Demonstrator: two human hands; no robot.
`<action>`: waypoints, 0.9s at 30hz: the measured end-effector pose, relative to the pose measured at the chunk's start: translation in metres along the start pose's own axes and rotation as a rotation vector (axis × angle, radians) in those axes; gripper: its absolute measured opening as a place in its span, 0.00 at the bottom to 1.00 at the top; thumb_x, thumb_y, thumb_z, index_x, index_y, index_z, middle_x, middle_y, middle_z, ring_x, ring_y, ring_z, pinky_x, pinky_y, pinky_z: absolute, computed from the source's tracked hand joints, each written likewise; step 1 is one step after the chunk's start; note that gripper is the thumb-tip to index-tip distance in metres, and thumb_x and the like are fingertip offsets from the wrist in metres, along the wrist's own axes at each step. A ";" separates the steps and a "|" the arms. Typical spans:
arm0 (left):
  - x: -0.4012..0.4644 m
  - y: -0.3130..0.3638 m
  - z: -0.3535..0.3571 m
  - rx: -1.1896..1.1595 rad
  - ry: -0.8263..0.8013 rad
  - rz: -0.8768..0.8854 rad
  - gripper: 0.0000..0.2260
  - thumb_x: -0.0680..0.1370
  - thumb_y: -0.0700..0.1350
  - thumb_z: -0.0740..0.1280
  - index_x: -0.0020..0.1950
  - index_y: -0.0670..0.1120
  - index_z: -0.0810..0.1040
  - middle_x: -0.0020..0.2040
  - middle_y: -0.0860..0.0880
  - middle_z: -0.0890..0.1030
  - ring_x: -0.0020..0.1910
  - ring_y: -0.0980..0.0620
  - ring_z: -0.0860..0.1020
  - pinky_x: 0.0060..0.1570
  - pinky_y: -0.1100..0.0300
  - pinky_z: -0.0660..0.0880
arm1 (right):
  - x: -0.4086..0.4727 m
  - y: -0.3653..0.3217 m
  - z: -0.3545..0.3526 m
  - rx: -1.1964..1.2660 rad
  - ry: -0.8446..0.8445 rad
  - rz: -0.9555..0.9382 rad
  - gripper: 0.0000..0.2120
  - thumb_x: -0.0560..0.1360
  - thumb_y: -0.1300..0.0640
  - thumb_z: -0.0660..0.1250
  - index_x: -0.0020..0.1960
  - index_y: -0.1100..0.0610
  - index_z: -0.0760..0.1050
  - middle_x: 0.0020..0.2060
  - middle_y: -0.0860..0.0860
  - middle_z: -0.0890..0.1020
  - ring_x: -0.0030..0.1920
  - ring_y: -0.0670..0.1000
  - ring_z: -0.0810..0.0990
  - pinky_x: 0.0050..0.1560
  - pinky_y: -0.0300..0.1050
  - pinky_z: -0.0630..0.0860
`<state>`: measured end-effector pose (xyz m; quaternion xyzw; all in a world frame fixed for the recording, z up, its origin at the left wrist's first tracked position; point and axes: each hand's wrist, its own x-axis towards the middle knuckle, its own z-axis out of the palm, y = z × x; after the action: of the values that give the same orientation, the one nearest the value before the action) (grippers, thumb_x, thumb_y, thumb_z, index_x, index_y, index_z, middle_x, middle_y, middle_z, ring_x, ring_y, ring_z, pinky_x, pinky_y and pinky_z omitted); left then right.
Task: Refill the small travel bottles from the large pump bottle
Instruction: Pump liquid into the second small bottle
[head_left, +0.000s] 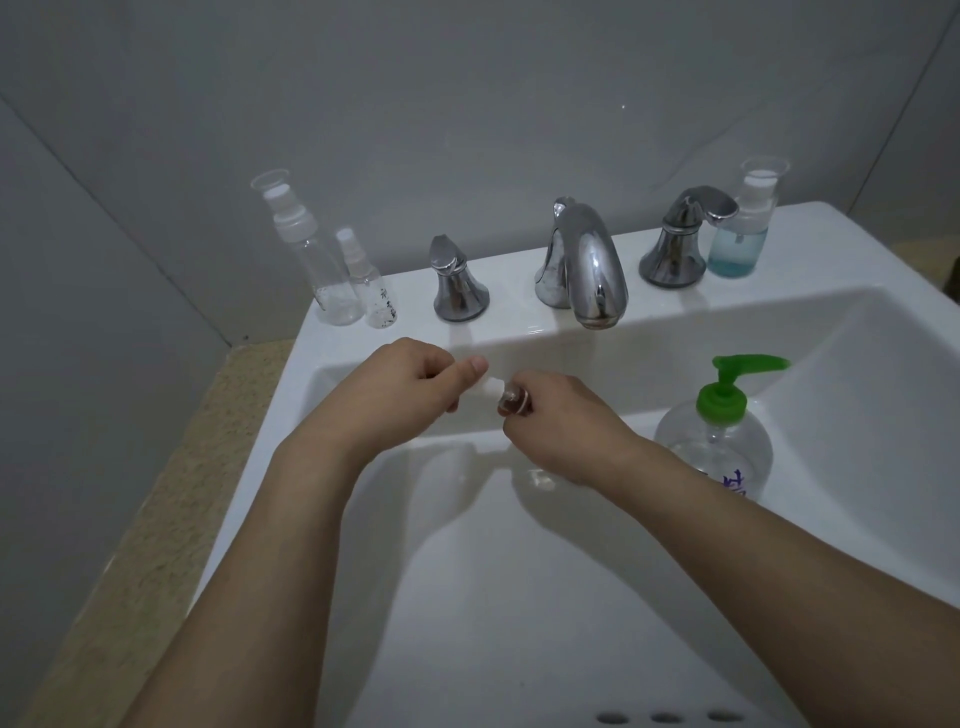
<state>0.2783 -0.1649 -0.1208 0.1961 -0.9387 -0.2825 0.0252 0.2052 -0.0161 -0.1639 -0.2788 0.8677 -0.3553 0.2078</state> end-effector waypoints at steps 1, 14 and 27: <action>0.001 -0.001 0.000 -0.017 -0.013 0.025 0.20 0.78 0.58 0.64 0.37 0.43 0.78 0.28 0.52 0.71 0.27 0.55 0.68 0.31 0.60 0.64 | 0.000 0.000 0.000 0.011 -0.003 0.002 0.08 0.74 0.58 0.58 0.48 0.51 0.75 0.42 0.49 0.78 0.37 0.52 0.78 0.32 0.40 0.72; 0.003 -0.004 0.004 -0.196 -0.044 0.148 0.02 0.77 0.47 0.67 0.47 0.50 0.77 0.36 0.55 0.77 0.34 0.55 0.73 0.36 0.60 0.69 | 0.000 -0.001 0.000 0.010 -0.010 -0.008 0.07 0.75 0.56 0.59 0.49 0.50 0.75 0.42 0.49 0.78 0.38 0.51 0.77 0.31 0.41 0.70; 0.003 -0.003 0.004 -0.195 -0.017 0.115 0.06 0.74 0.51 0.66 0.48 0.52 0.78 0.39 0.54 0.81 0.35 0.56 0.76 0.38 0.58 0.74 | 0.000 -0.002 -0.001 0.018 -0.009 -0.002 0.07 0.73 0.58 0.60 0.47 0.49 0.74 0.43 0.49 0.78 0.39 0.52 0.78 0.32 0.41 0.72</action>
<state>0.2764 -0.1660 -0.1254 0.1363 -0.9165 -0.3723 0.0524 0.2052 -0.0171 -0.1622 -0.2795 0.8633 -0.3618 0.2140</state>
